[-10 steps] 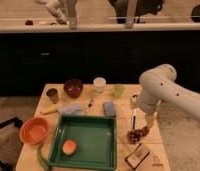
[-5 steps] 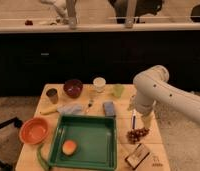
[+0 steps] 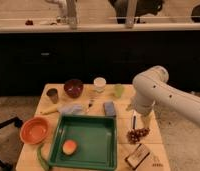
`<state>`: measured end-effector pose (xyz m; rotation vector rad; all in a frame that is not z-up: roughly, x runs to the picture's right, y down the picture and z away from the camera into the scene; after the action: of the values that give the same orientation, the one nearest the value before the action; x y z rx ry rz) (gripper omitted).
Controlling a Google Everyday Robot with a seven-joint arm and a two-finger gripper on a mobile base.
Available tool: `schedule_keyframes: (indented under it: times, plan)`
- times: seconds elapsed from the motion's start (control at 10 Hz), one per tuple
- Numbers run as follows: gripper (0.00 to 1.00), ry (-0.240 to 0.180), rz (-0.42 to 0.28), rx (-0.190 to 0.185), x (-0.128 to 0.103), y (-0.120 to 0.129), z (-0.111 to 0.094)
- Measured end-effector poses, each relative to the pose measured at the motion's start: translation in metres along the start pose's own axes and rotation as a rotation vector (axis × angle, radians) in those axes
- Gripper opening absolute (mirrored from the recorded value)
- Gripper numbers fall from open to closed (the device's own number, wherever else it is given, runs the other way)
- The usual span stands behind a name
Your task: Place sponge in red bowl
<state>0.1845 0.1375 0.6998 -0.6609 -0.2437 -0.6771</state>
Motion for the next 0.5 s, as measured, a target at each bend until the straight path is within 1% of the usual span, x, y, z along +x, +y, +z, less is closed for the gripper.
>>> schedule_keyframes:
  times: [0.2, 0.3, 0.5]
  plan:
    - [0.8, 0.002, -0.115, 0.001, -0.014, -0.027, 0.001]
    - [0.8, 0.001, -0.197, -0.009, -0.015, -0.038, 0.003]
    - [0.8, -0.019, -0.351, -0.022, -0.017, -0.055, 0.01]
